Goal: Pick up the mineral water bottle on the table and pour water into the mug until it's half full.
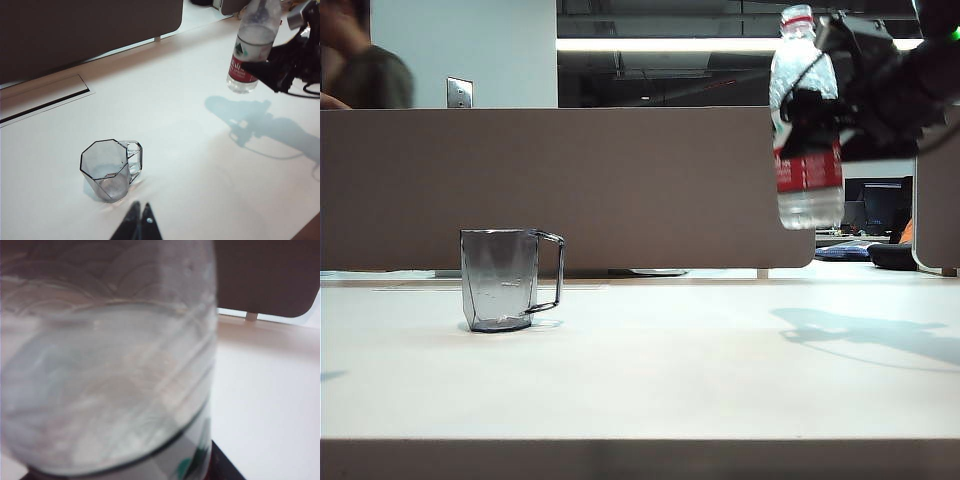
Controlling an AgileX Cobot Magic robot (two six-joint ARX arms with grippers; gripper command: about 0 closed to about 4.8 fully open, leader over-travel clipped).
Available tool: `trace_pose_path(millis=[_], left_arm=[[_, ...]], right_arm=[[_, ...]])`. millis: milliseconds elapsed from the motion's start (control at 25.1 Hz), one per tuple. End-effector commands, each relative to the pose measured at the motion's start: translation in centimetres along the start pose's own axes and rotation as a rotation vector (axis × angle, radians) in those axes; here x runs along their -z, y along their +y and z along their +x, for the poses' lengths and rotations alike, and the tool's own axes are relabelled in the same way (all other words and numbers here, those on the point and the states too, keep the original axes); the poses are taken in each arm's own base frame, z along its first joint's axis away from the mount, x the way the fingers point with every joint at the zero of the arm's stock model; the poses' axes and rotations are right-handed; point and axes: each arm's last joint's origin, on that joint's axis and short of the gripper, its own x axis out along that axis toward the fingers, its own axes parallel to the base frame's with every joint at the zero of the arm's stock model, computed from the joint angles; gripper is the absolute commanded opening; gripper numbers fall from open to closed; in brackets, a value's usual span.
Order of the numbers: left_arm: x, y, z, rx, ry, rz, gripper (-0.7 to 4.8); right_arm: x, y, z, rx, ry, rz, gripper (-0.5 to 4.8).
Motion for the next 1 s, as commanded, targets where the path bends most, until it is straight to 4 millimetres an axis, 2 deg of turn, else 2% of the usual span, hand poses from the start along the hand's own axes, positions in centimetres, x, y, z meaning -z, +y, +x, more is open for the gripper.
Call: trace_pose_path(millis=[40, 120, 159, 319, 398, 637, 996], left_arm=[[-0.1, 0.0, -0.2, -0.004, -0.006, 0.005, -0.02], [-0.1, 0.0, -0.2, -0.004, -0.006, 0.005, -0.02], [-0.1, 0.0, -0.2, -0.006, -0.007, 0.005, -0.02], [-0.1, 0.1, -0.2, -0.056, -0.001, 0.005, -0.02], [-0.1, 0.2, -0.2, -0.072, 0.001, 0.005, -0.02], [0.1, 0.2, -0.2, -0.07, 0.023, 0.0, -0.02], [0.3, 0.2, -0.2, -0.068, 0.039, -0.003, -0.02]], right_arm=[[-3.2, 0.4, 0.0, -0.012, -0.052, -0.023, 3.46], [-4.3, 0.7, 0.1, -0.022, -0.041, -0.055, 3.46], [-5.3, 1.5, 0.2, -0.04, -0.033, -0.129, 3.46], [-6.7, 3.4, 0.2, -0.066, -0.022, -0.283, 3.46], [-7.5, 5.2, 0.1, -0.074, -0.026, -0.385, 3.46], [-7.9, 7.8, 0.1, -0.067, -0.043, -0.556, 3.46], [-7.4, 9.4, 3.0, -0.095, -0.009, -0.597, 3.46]])
